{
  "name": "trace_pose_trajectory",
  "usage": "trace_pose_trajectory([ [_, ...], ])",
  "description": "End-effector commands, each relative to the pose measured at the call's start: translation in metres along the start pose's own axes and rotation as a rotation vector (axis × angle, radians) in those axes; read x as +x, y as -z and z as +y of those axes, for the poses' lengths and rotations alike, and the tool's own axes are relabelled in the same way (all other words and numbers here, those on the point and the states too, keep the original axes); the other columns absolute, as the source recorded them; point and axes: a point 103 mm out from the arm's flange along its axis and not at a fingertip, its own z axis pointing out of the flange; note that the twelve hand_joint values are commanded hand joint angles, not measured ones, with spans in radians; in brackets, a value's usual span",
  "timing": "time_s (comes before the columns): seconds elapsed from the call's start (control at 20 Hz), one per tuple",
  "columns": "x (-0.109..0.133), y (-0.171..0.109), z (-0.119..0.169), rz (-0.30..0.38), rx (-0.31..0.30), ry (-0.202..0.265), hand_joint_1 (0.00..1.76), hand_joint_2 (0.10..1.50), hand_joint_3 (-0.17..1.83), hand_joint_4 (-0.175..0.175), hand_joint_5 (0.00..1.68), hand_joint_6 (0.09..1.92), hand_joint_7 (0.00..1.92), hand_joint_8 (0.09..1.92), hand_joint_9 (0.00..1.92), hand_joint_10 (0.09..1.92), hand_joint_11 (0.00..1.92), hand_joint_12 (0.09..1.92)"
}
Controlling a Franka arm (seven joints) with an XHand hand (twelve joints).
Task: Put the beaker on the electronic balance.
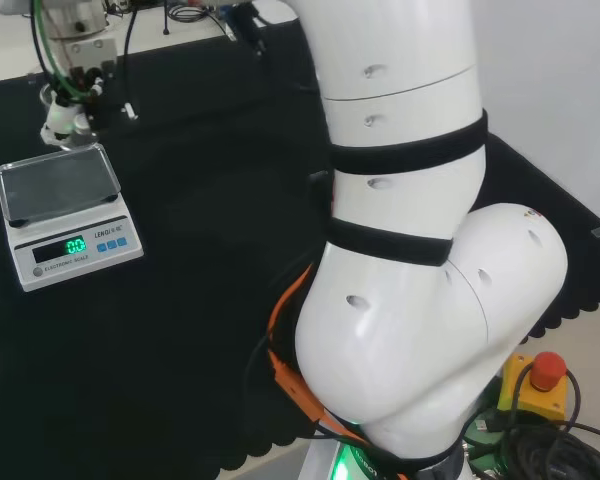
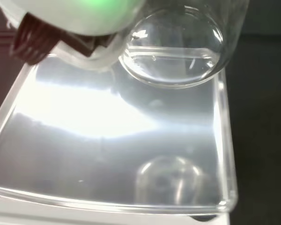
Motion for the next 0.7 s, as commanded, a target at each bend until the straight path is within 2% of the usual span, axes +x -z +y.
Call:
trace_pose_trajectory([
  [0.05,0.033,-0.037,0.019,-0.02,0.069,0.045,1.19,0.52,0.79,-0.075,0.81,1.07,0.97,0.87,1.23,0.6,1.03,1.06],
  [0.4,0.037,-0.074,0.033,-0.02,0.124,0.049,1.19,0.52,0.79,-0.077,0.82,1.06,0.97,0.87,1.22,0.61,1.03,1.06],
  [0.6,0.033,-0.081,0.033,-0.011,0.148,0.047,1.19,0.52,0.79,-0.077,0.82,1.06,0.97,0.87,1.22,0.61,1.02,1.06],
  [0.7,0.03,-0.08,0.032,-0.008,0.174,0.05,1.16,0.5,0.8,-0.06,0.75,1.08,0.94,0.85,1.2,0.6,0.95,1.11],
])
